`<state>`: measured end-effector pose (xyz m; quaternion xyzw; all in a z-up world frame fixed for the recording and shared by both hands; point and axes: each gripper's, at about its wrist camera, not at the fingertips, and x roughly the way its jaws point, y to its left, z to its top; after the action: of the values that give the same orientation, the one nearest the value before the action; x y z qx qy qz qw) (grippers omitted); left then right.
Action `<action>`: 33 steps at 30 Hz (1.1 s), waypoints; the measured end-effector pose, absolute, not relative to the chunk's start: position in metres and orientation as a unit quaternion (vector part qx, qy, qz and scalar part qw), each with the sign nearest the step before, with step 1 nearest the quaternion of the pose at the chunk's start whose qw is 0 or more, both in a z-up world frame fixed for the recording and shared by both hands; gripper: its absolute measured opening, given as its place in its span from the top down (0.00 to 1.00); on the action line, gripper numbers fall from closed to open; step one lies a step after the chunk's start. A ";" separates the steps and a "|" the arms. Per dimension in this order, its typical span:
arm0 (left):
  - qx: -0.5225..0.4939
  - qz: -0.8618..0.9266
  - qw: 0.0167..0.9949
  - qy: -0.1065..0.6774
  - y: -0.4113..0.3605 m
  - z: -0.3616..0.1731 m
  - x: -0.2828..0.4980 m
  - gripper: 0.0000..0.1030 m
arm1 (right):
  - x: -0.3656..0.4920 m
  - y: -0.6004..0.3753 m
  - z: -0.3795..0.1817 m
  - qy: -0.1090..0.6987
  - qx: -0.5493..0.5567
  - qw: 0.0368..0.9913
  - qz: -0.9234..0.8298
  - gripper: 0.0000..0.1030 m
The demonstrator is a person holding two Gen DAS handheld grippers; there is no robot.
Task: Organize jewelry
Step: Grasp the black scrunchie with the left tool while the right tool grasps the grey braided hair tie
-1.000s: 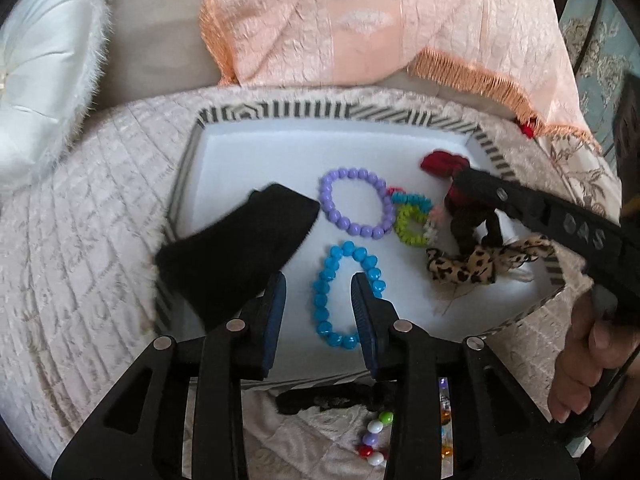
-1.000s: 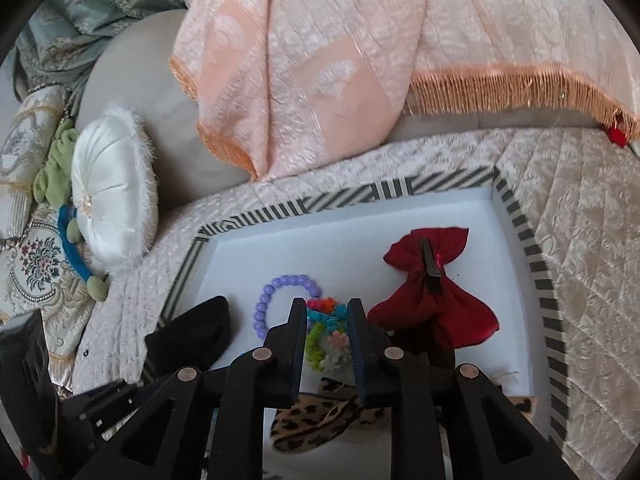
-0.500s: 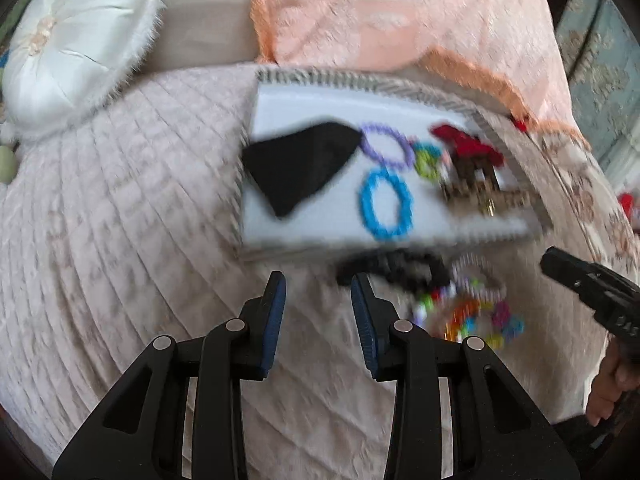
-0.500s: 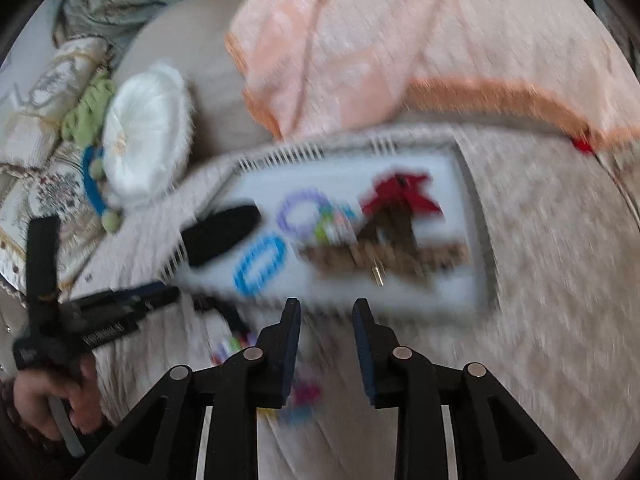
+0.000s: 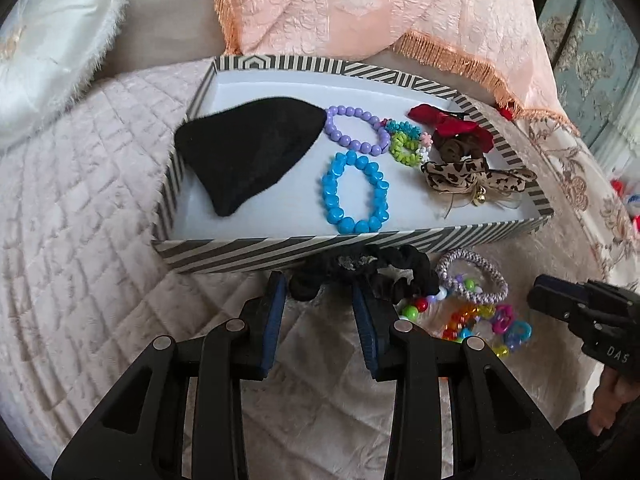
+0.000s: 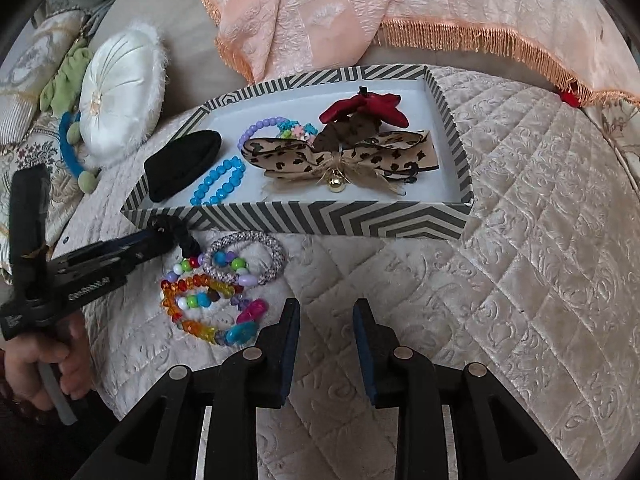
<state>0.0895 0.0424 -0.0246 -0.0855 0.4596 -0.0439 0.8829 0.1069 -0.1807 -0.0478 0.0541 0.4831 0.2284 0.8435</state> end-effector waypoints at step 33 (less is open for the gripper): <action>-0.074 0.005 0.892 0.445 0.057 0.009 0.069 0.95 | 0.108 -0.155 -0.023 0.408 0.099 0.847 0.326 0.93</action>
<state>0.0685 0.0569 0.0094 -0.0739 0.4454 0.0047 0.8922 0.1083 -0.1551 -0.0231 0.0992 0.4078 0.3264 0.8470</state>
